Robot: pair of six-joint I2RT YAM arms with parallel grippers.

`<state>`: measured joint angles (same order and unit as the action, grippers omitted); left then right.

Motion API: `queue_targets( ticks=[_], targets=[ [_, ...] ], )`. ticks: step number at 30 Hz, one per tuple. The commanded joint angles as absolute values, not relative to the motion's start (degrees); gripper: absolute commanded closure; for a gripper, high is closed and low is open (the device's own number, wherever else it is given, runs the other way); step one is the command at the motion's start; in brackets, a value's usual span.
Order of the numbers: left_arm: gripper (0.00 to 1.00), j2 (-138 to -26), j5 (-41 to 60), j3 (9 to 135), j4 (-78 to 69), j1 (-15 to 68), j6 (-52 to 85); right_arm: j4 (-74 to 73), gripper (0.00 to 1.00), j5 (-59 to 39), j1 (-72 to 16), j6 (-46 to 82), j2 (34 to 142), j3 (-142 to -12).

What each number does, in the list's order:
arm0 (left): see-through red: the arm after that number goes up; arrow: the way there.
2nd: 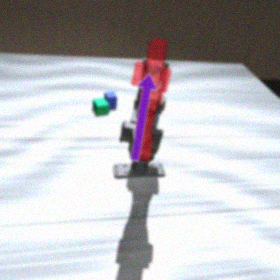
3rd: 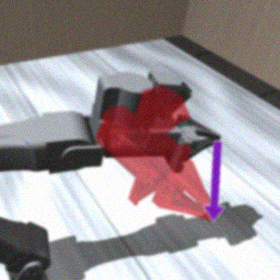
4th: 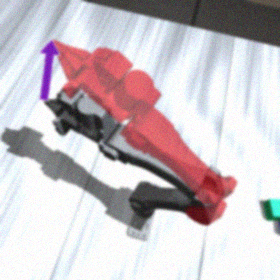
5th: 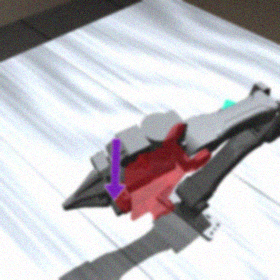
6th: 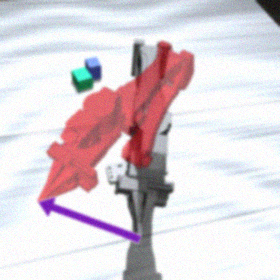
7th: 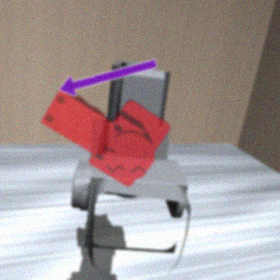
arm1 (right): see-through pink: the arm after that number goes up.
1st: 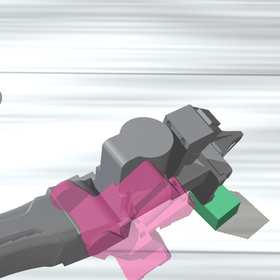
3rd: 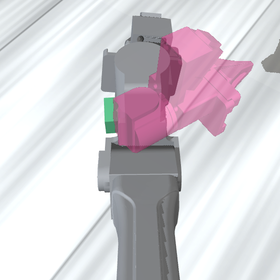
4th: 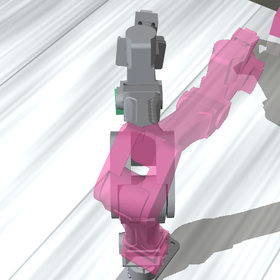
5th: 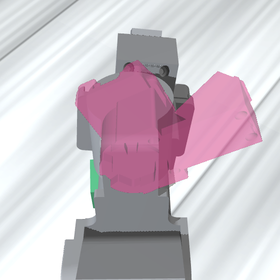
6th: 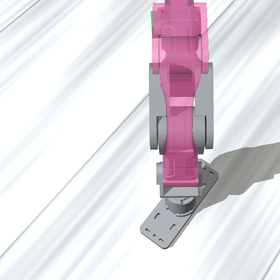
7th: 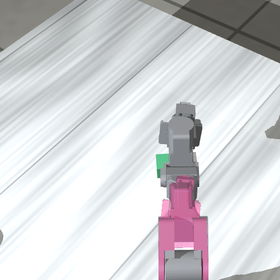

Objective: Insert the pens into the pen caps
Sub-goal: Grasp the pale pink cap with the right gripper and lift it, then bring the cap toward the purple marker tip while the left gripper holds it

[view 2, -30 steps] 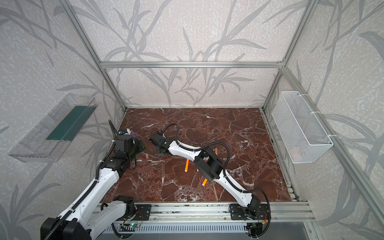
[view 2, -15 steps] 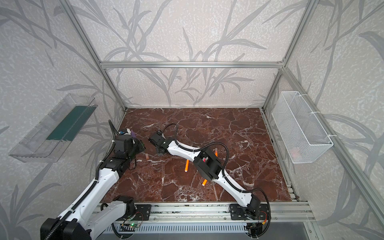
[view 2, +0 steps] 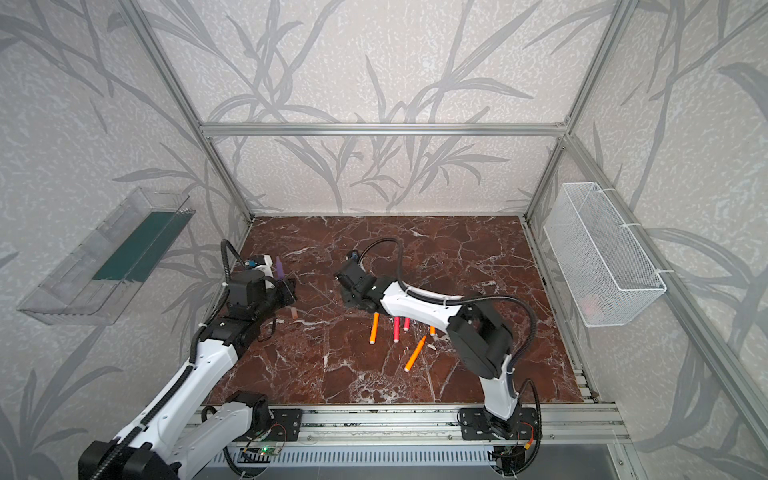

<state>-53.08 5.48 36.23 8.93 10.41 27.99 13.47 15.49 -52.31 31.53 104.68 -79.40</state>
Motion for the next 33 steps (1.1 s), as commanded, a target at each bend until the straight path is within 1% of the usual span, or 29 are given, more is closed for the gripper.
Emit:
queue_targets(
  ticks=[1, 3, 6, 14, 21, 26, 30, 33],
  targets=[
    [1.00, -52.80, 6.46, 35.99, 6.06, 16.96, 24.98, 5.41, 0.90, 16.51, -49.59, 33.05, 97.31, -72.41],
    [1.00, -52.66, 4.14, 35.92, 5.06, 23.04, 23.29, 3.37, 0.91, 15.47, -47.82, 34.06, 92.14, -67.90],
    [1.00, -52.30, 2.66, 34.06, 1.50, 29.89, 22.50, 1.36, 0.91, 15.42, -45.54, 35.51, 86.15, -62.03],
    [1.00, -54.23, 4.55, 28.94, -9.35, 41.66, 24.37, -6.92, 0.91, 15.65, -41.07, 40.41, 71.40, -46.33],
    [1.00, -59.75, 1.45, 26.59, -19.96, 53.62, 24.56, -13.36, 0.92, 12.19, -38.43, 45.23, 64.06, -37.04],
    [1.00, -63.27, 1.23, 25.58, -25.86, 57.33, 25.32, -19.06, 0.92, 10.84, -38.38, 47.34, 59.51, -31.76],
    [1.00, -65.36, 1.74, 25.37, -28.64, 57.92, 26.36, -23.58, 0.92, 9.83, -38.32, 49.37, 57.06, -28.52],
    [1.00, -65.31, 2.11, 24.98, -30.05, 57.88, 27.02, -28.11, 0.92, 8.03, -38.34, 51.48, 57.36, -27.11]
  ],
)
